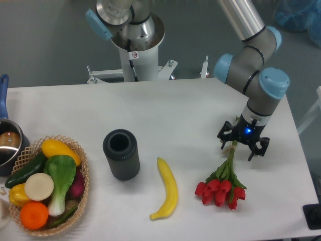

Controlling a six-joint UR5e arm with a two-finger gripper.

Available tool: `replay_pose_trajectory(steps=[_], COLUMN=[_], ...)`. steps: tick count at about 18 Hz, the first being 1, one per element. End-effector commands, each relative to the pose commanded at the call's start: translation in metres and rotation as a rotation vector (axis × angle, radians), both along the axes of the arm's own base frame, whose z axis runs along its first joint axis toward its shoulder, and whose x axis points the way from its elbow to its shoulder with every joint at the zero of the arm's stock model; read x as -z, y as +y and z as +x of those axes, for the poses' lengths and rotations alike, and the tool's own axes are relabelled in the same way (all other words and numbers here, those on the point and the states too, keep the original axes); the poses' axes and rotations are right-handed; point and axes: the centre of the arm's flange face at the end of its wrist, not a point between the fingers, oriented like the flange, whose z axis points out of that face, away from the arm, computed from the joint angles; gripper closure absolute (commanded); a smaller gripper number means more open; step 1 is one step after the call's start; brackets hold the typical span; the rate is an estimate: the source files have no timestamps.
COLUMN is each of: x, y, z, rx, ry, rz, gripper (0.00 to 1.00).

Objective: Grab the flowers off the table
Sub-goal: 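Lower the open gripper around the tulip stems and close it, then lift the grasped tulips up off the table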

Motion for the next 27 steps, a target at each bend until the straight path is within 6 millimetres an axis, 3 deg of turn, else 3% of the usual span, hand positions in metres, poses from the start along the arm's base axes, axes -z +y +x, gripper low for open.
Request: replay_pose_trajectory(steps=[11, 16, 19, 22, 25, 27], x=[0.013, 0.014, 0.015, 0.017, 0.016, 0.015], y=[0.009, 0.009, 0.009, 0.007, 0.005, 0.005], z=[0.006, 0.006, 0.007, 0.009, 0.010, 0.010], rx=[0.016, 0.016, 0.016, 0.013, 0.005, -0.015], ry=[-0.022, -0.025, -0.026, -0.034, -0.036, -0.041], rz=[-0.001, -0.003, -0.004, -0.006, -0.006, -0.007], gripper=[0.00, 0.27, 0.31, 0.49, 0.55, 0.69])
